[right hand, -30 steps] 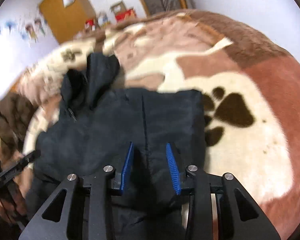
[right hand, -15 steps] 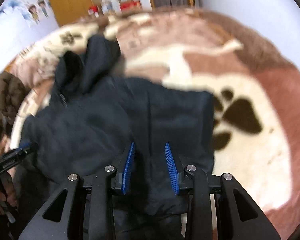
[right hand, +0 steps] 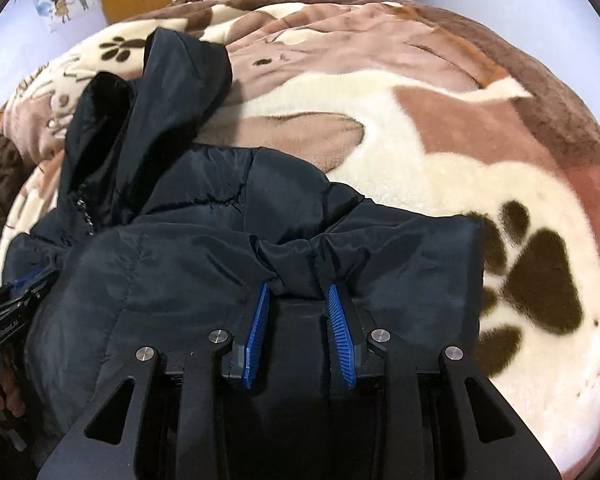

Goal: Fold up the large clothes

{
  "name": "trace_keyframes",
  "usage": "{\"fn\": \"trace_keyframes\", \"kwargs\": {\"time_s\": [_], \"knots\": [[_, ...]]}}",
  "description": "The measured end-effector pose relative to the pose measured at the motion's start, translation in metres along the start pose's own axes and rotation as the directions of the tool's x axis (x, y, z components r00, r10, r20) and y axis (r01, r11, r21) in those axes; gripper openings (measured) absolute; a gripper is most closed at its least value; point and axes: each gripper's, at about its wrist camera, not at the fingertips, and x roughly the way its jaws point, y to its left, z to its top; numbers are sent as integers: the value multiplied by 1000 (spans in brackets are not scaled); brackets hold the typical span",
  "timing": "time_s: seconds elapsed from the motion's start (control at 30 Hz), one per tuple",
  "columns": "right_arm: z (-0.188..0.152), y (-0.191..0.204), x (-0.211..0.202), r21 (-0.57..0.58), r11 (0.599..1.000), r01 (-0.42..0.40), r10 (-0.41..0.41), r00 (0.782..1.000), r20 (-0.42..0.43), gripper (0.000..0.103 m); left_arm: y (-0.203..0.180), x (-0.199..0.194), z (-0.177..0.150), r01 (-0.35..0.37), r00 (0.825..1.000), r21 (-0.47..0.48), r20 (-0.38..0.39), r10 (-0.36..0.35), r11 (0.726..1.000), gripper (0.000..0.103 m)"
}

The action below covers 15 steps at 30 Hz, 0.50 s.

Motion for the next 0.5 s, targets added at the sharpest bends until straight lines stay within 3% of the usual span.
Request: {"fn": "trace_keyframes", "kwargs": {"time_s": [0.1, 0.17, 0.33, 0.4, 0.5], "knots": [[5, -1, -11, 16, 1000, 0, 0, 1000, -13, 31, 0, -2, 6, -3, 1000, 4, -21, 3, 1000, 52], [7, -2, -38, 37, 999, -15, 14, 1000, 25, 31, 3, -15, 12, 6, 1000, -4, -25, -6, 1000, 50], [-19, 5, -95, 23, 996, -90, 87, 988, 126, 31, 12, -73, 2, 69, 995, -16, 67, -68, 997, 50], [-33, 12, -99, 4, 996, -91, 90, 988, 123, 31, 13, -84, -12, 79, 994, -15, 82, -78, 997, 50], [-44, 22, -77, -13, 997, -74, 75, 996, 58, 31, 15, -65, -26, 53, 999, -20, 16, -52, 998, 50]]}}
